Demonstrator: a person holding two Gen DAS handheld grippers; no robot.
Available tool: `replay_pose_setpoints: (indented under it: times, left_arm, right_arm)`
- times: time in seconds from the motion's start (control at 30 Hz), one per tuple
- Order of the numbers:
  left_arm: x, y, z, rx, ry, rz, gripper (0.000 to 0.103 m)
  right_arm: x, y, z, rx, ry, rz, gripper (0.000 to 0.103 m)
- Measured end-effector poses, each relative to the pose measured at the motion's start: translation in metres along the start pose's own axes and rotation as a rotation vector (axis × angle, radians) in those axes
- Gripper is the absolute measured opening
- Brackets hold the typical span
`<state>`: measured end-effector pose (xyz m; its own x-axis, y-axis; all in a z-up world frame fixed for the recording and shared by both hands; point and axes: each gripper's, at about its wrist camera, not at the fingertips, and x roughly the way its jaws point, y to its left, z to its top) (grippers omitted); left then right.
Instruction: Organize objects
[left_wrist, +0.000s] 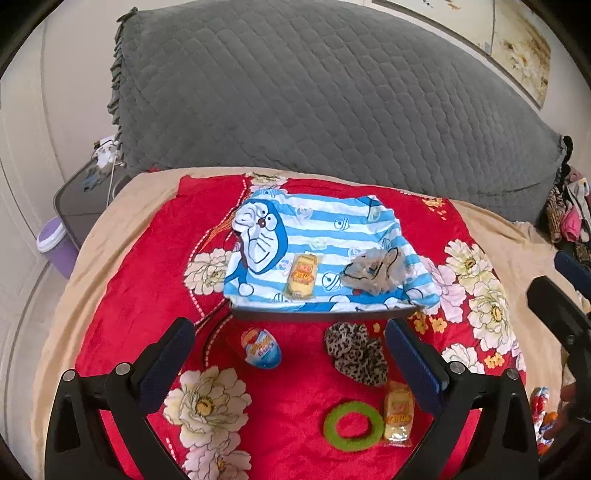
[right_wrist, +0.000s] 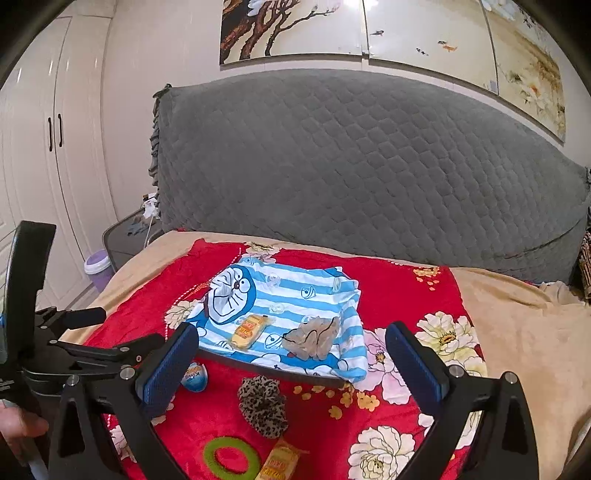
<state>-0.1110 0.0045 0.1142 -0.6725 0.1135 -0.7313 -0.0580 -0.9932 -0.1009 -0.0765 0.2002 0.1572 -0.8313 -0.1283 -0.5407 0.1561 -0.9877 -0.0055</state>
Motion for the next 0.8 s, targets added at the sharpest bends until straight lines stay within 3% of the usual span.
replay_pose_setpoints:
  times: [0.43, 0.8]
  left_arm:
    - [-0.003, 0.007, -0.044, -0.003, 0.060, 0.023, 0.103]
    - [-0.001, 0.025, -0.069, -0.015, 0.100, 0.056, 0.103]
  right_arm:
    - [-0.027, 0.003, -0.013, -0.001, 0.000, -0.013, 0.102]
    - [-0.025, 0.013, -0.046, -0.043, 0.069, -0.008, 0.102]
